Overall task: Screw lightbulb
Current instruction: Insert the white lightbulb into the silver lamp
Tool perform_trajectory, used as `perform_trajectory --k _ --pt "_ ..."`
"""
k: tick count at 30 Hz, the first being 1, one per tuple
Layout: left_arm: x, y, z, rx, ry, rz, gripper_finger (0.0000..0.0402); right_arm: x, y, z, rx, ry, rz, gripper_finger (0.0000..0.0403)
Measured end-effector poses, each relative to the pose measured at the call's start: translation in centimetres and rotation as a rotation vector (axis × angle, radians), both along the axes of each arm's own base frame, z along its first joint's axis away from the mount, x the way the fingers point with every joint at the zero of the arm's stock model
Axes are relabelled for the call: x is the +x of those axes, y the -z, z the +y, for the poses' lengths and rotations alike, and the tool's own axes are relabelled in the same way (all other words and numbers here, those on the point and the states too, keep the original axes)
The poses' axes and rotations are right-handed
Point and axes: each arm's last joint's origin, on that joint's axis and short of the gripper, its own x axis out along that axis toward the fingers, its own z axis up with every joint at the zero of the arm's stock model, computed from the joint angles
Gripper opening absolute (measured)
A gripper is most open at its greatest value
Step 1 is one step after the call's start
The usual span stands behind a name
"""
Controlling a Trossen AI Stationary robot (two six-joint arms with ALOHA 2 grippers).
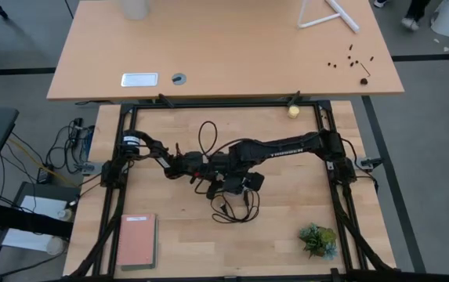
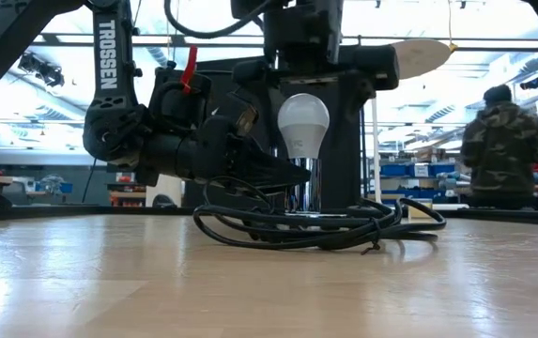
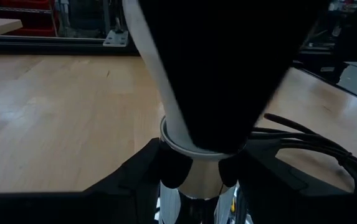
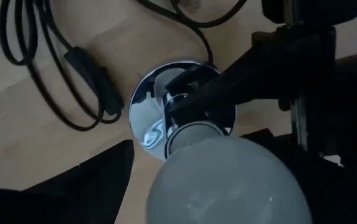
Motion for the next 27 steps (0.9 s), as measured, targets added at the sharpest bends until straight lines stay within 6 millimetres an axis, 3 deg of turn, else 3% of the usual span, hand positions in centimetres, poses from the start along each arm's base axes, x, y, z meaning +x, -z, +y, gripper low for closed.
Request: perform_trajectory --k 8,18,27 --pt "0.0 0.0 0.0 0.001 0.000 0.000 0.0191 0.0 0.8 -1.0 0.025 0.091 0.006 0.0337" --pt "0.0 0.0 0.0 0.003 0.004 0.001 0.0191 0.0 1.5 -1.4 0.058 0.292 0.008 0.0250" --pt "0.0 0.0 0.0 0.005 0.015 0.001 0.0191 0.2 1.6 -1.3 0.112 0.566 -0.003 0.0268"
